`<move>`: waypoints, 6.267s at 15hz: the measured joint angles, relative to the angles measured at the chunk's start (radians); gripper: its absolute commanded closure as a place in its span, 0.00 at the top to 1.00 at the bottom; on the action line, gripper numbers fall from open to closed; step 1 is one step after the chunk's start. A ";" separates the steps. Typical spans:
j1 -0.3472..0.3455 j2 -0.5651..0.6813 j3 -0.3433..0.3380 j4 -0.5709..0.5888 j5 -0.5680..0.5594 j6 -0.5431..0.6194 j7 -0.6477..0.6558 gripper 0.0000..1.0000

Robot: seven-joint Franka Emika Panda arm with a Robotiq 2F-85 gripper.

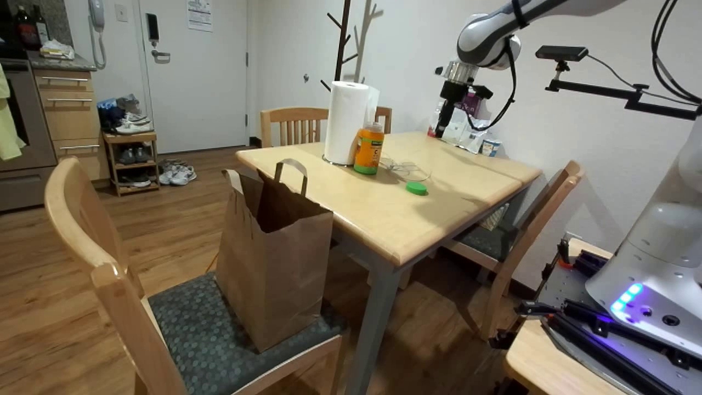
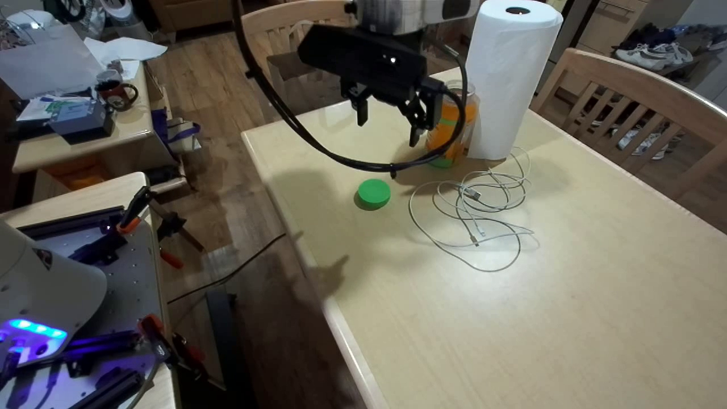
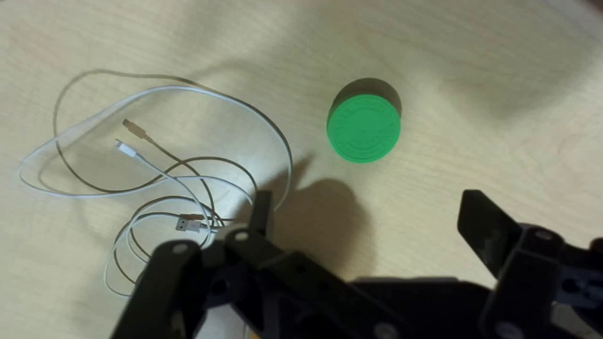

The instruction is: Put the cable inside the brown bag

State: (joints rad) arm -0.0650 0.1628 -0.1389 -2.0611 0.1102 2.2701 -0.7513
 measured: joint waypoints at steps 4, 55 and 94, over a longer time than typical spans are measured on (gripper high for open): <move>-0.027 0.150 0.021 0.127 -0.048 0.063 -0.031 1.00; -0.250 0.766 0.242 0.749 -0.130 -0.056 -0.637 0.47; -0.076 0.275 0.105 0.708 -0.225 0.101 -0.398 0.01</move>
State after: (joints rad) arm -0.1405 0.4378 -0.0337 -1.3531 -0.1149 2.3708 -1.1492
